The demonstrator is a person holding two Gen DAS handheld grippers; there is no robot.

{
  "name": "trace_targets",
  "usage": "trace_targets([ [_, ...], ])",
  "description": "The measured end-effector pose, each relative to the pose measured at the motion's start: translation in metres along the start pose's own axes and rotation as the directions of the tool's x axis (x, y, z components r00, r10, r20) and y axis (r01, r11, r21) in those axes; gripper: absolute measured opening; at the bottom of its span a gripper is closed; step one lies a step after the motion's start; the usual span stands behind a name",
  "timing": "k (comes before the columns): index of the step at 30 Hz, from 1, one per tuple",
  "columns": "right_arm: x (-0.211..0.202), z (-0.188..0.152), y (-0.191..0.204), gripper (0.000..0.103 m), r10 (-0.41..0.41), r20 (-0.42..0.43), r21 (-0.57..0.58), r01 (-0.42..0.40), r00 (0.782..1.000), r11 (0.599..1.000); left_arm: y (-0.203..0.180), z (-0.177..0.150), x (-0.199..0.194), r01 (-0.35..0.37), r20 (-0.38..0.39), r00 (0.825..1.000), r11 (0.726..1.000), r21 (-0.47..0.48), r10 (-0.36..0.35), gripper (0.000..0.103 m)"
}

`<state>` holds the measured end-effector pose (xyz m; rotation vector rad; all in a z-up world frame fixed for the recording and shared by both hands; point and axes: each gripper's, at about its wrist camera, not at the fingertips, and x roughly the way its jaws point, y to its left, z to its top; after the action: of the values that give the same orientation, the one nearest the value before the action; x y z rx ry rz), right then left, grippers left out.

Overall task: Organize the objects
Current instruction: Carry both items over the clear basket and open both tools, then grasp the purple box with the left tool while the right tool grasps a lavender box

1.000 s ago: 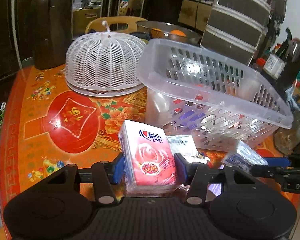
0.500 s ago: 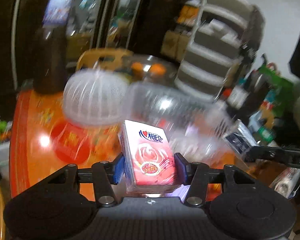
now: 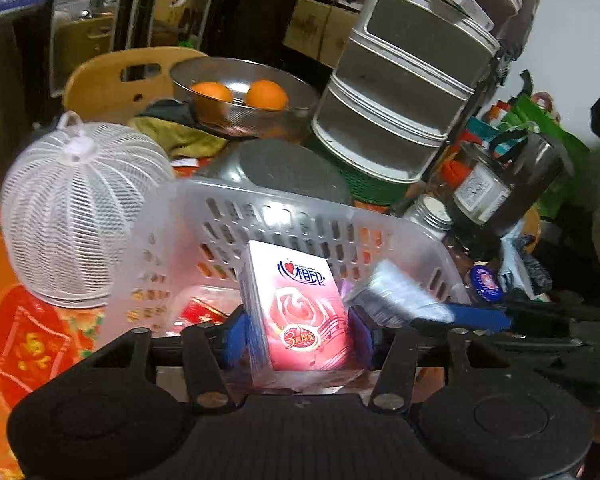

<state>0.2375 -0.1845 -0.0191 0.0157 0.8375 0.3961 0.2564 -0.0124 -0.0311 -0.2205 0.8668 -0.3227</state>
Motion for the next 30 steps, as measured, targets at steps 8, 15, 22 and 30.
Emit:
trace_targets([
  [8, -0.069, -0.021, 0.009, 0.092, 0.009, 0.153, 0.017, -0.012, 0.988, 1.000, 0.004, -0.020, -0.079, 0.052, 0.187, 0.981, 0.999, 0.006, -0.052, 0.084],
  [15, -0.091, -0.098, 0.003, 0.102, 0.038, 0.089, 0.115, -0.048, 0.995, 0.992, 0.022, -0.101, -0.104, 0.012, 0.116, 0.993, 0.999, -0.041, -0.007, 0.086],
  [22, -0.065, -0.152, -0.002, 0.099, 0.083, -0.063, 0.185, -0.070, 0.995, 0.980, 0.027, -0.163, -0.061, 0.034, -0.056, 0.998, 0.997, -0.073, -0.038, 0.086],
  [30, -0.064, -0.150, -0.002, 0.098, 0.055, -0.063, 0.163, -0.044, 0.997, 0.986, 0.006, -0.173, -0.029, -0.034, -0.107, 0.994, 0.999, 0.026, 0.037, 0.086],
])
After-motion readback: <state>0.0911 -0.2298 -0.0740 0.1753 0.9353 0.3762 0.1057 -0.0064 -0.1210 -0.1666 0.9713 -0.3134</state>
